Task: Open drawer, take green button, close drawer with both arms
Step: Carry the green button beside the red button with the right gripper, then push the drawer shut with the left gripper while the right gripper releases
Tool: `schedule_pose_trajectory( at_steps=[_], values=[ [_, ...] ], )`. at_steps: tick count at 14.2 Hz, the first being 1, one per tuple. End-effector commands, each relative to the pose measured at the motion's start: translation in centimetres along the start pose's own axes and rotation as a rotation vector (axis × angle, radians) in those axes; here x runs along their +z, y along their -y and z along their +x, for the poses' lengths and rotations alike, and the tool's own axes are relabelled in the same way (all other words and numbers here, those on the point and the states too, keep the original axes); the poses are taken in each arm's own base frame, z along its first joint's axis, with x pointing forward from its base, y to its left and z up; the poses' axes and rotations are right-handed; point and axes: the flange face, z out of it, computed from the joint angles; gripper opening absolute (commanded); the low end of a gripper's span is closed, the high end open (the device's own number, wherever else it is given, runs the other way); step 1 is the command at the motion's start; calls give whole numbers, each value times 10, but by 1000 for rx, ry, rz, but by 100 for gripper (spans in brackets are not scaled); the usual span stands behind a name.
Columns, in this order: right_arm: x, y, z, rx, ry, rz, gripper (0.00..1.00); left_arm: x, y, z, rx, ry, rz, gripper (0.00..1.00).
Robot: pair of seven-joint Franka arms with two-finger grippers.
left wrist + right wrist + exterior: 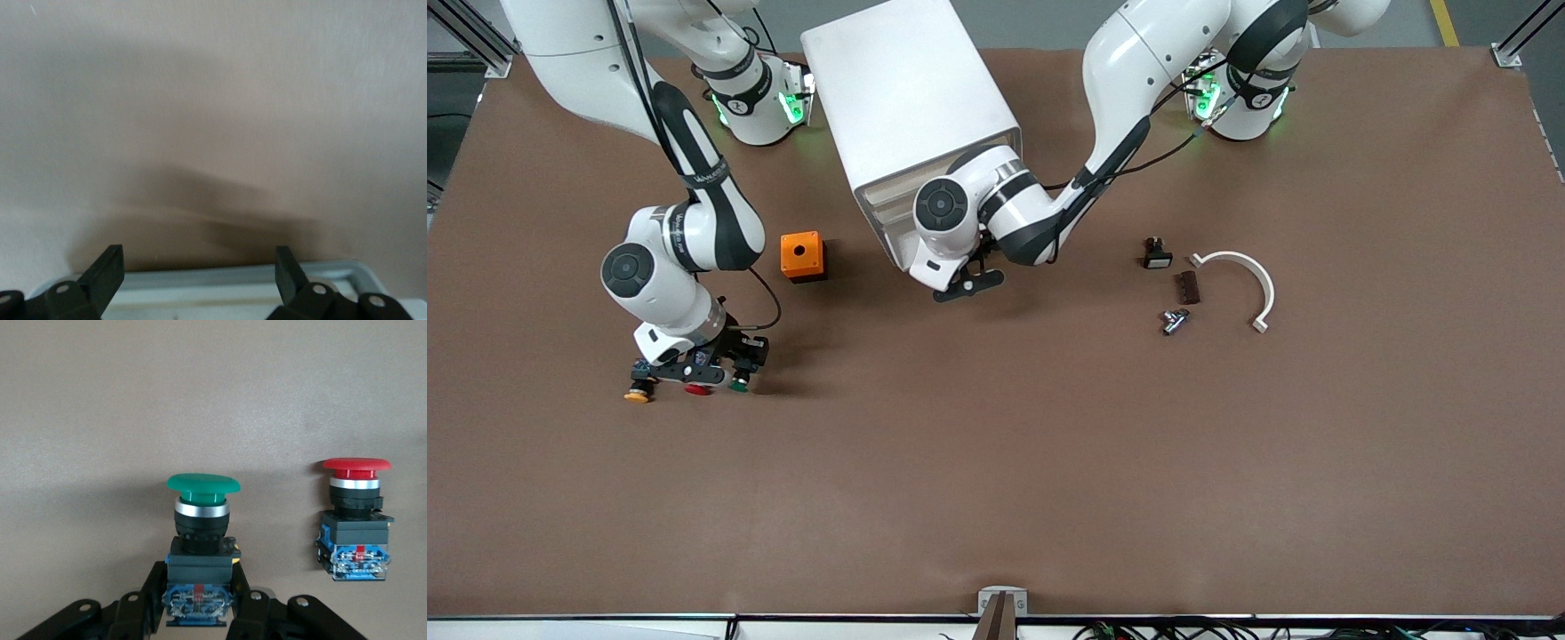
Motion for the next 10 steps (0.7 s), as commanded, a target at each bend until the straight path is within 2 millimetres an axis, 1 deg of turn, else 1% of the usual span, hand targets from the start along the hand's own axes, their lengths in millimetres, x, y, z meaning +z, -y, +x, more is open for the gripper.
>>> schedule_pose_trajectory(
  at_steps=[1, 2, 3, 6, 7, 10],
  values=[
    [7, 7, -13, 9, 1, 0, 0, 3, -1, -18, -12, 66, -3, 100],
    [7, 10, -14, 15, -2, 1, 0, 2, -4, -24, -14, 90, -12, 100],
    [9, 14, -18, 20, 4, 0, 0, 1, -4, -26, -19, 102, -16, 100],
    [15, 36, -25, 45, 7, -1, 0, 2, -7, -35, -26, 138, -25, 100],
    [17, 39, -26, 42, 8, -2, 0, 2, -7, -36, -29, 147, -28, 100],
    [23, 32, -24, 40, 6, -7, 0, 1, -7, -37, -38, 162, -34, 100]
  ],
)
